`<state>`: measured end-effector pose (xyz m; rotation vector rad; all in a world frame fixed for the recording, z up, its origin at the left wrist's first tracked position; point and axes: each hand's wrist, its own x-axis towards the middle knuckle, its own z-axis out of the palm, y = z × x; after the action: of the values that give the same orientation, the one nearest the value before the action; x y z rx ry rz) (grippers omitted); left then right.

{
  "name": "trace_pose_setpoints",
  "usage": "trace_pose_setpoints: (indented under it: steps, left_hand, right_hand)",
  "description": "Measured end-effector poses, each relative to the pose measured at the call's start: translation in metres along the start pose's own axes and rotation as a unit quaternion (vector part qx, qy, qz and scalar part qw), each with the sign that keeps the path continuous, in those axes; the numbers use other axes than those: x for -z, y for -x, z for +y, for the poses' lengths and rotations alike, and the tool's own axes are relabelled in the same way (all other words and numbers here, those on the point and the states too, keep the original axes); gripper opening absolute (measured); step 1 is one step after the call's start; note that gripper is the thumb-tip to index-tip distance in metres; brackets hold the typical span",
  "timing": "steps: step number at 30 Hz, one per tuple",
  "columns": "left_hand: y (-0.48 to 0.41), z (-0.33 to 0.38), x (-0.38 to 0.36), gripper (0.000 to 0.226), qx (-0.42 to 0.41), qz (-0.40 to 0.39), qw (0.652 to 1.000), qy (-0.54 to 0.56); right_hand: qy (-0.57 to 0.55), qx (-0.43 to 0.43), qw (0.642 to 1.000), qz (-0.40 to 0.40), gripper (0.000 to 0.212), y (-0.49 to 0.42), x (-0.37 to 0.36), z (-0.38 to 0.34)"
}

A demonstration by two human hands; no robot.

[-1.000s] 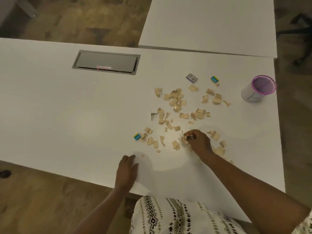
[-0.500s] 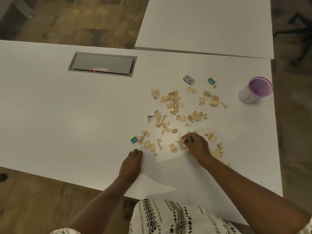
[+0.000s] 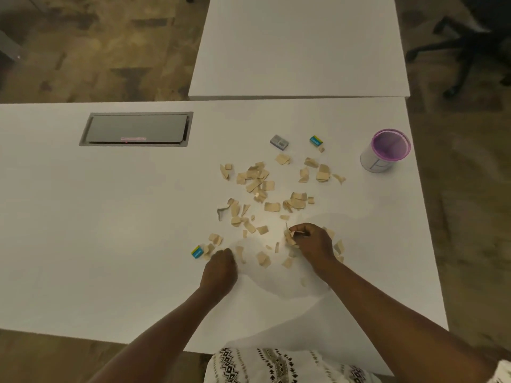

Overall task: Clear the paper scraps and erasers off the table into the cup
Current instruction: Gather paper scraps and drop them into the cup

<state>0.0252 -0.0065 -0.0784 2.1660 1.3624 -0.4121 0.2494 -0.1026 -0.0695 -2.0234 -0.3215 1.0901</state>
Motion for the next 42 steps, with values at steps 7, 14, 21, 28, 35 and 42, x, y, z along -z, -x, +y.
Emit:
trace_pose_setpoints:
  steps: [7,14,21,28,35,42]
  left_hand:
    - [-0.05,0.101,0.027,0.024,0.019,0.022,0.988,0.152]
    - [-0.095,0.205,0.052,0.018,-0.033,-0.004,0.97,0.24]
    - [-0.137,0.303,0.071,0.018,-0.095,0.018,0.958,0.272]
    - [-0.165,0.379,0.083,0.017,-0.126,0.058,0.95,0.28]
    - [-0.179,0.404,0.076,0.018,-0.128,0.041,0.962,0.239]
    - [-0.184,0.407,0.075,0.018,-0.128,0.02,0.969,0.209]
  right_hand:
    - [-0.03,0.004,0.999,0.035,0.019,-0.022,0.042,-0.014]
    - [-0.056,0.022,0.992,0.109,0.026,-0.056,0.094,-0.038]
    - [-0.044,0.062,0.98,0.184,0.025,-0.096,0.16,-0.075]
    - [0.055,0.074,0.97,0.226,0.024,-0.136,0.215,-0.111]
    - [0.102,0.034,0.979,0.171,0.022,-0.16,0.231,-0.127]
    - [0.122,-0.001,0.987,0.104,0.028,-0.163,0.24,-0.131]
